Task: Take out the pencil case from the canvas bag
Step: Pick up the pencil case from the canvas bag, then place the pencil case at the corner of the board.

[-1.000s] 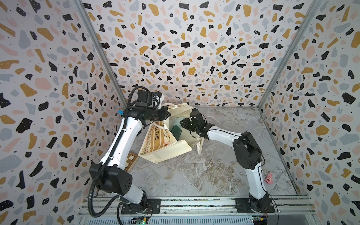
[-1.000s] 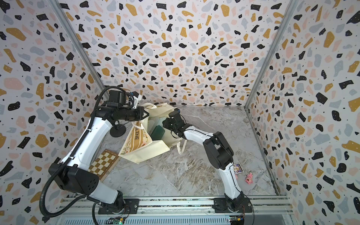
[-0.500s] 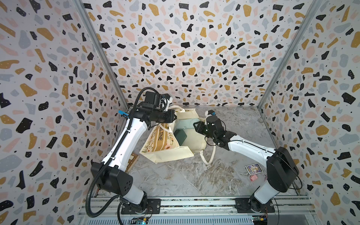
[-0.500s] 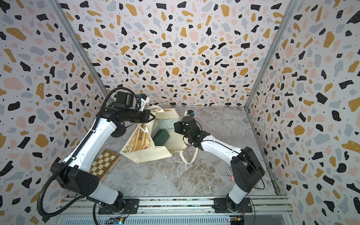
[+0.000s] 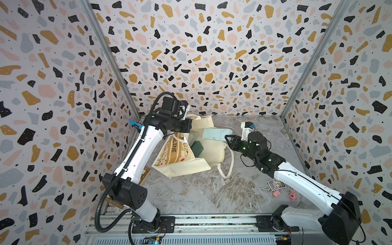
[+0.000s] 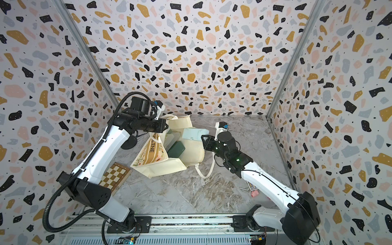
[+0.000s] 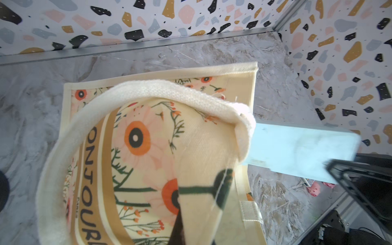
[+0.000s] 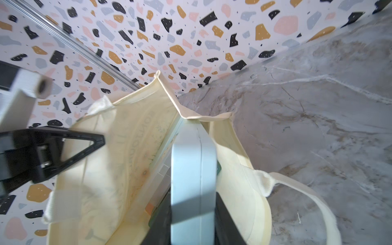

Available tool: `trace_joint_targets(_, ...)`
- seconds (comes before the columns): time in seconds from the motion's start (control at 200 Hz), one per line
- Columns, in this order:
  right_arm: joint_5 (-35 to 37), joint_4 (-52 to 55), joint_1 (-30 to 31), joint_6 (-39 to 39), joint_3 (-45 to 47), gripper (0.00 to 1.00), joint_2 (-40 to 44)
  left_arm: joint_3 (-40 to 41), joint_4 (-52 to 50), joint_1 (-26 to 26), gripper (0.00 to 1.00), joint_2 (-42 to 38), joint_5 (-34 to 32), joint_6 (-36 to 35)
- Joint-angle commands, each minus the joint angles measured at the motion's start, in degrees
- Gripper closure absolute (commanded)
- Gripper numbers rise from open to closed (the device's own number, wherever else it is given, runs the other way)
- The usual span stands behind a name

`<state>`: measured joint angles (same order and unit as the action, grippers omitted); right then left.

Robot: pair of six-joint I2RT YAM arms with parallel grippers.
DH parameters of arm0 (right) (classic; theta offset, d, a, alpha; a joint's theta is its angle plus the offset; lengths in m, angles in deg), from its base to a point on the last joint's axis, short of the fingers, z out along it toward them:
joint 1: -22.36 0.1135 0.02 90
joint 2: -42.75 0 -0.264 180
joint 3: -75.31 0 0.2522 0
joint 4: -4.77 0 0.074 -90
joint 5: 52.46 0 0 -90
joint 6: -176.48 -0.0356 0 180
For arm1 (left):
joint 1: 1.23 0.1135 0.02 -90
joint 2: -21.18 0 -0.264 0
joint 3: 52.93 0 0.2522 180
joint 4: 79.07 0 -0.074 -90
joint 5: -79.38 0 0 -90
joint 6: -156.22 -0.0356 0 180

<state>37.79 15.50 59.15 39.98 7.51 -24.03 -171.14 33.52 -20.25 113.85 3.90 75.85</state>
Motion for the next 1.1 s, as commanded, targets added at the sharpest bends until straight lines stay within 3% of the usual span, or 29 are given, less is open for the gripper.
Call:
trace_joint_targets(0.0,-1.11,2.48,-2.08,2.09,0.80,0.87,5.45,-4.99,-1.10,-0.05,1.00,1.07,-5.58,-0.09)
trace_joint_targets(0.446,-0.93,9.21,-14.72,-2.38,2.53,0.88,19.03,-19.21,-7.30,-0.05,1.00,6.76,-17.04,2.79)
trace_joint_targets(0.596,-1.37,9.13,-21.97,-5.79,3.90,0.88,18.73,-16.41,-4.64,-0.05,1.00,5.14,-9.08,1.80)
trace_joint_targets(0.876,-9.08,-0.67,-35.62,-13.12,6.04,0.89,8.77,-0.08,5.33,-0.16,1.00,-4.27,6.86,0.77)
trace_joint_targets(1.096,-7.77,-8.59,-42.74,-17.31,7.11,0.89,0.35,8.20,10.59,-0.36,1.00,-9.34,12.87,0.98)
